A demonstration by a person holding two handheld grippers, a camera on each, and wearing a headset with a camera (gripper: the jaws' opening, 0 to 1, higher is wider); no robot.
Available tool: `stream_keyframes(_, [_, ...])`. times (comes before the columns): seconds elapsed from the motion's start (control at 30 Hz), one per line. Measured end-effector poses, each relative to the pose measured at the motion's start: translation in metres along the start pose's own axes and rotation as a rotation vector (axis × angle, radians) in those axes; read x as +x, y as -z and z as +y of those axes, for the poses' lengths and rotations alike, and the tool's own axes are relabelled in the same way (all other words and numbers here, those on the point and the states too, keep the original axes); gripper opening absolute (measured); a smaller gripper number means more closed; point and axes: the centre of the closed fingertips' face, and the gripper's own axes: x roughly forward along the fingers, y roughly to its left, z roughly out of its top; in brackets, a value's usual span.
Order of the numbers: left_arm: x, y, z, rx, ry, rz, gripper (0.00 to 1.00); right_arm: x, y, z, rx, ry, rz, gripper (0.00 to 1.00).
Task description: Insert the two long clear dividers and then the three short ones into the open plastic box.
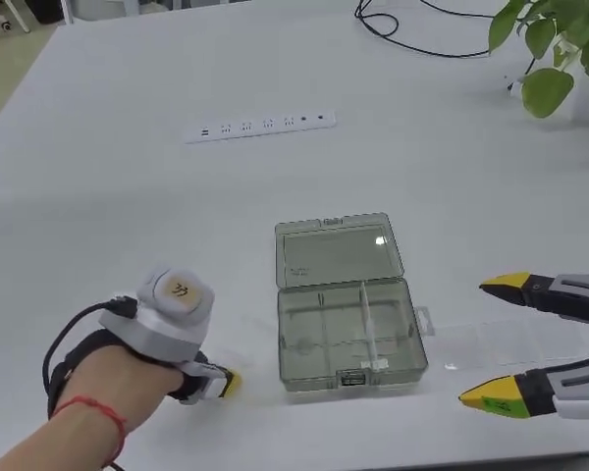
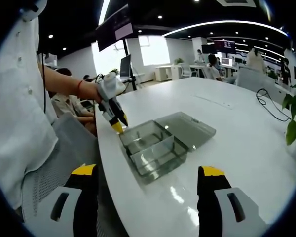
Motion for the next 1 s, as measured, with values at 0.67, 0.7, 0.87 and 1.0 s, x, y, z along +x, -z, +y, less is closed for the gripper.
stream_keyframes(0.67, [-0.01,-0.005,-0.004,-0.043,0.032,-0.062,0.3,0.0,-0.004,0.002,-0.009,0.0,0.01,0.83])
stream_keyframes(0.7, [-0.012,-0.006,-0.004,-0.047,0.036,-0.069,0.3,0.0,-0.005,0.002,-0.009,0.0,0.01,0.83])
stream_keyframes(0.87, [-0.019,-0.011,-0.005,-0.07,0.049,-0.107,0.3,0.0,-0.008,0.004,-0.008,0.005,0.011,0.83])
stream_keyframes(1.0, [-0.028,-0.018,-0.006,-0.092,0.061,-0.147,0.3,0.0,-0.011,0.005,-0.007,0.012,0.011,0.83])
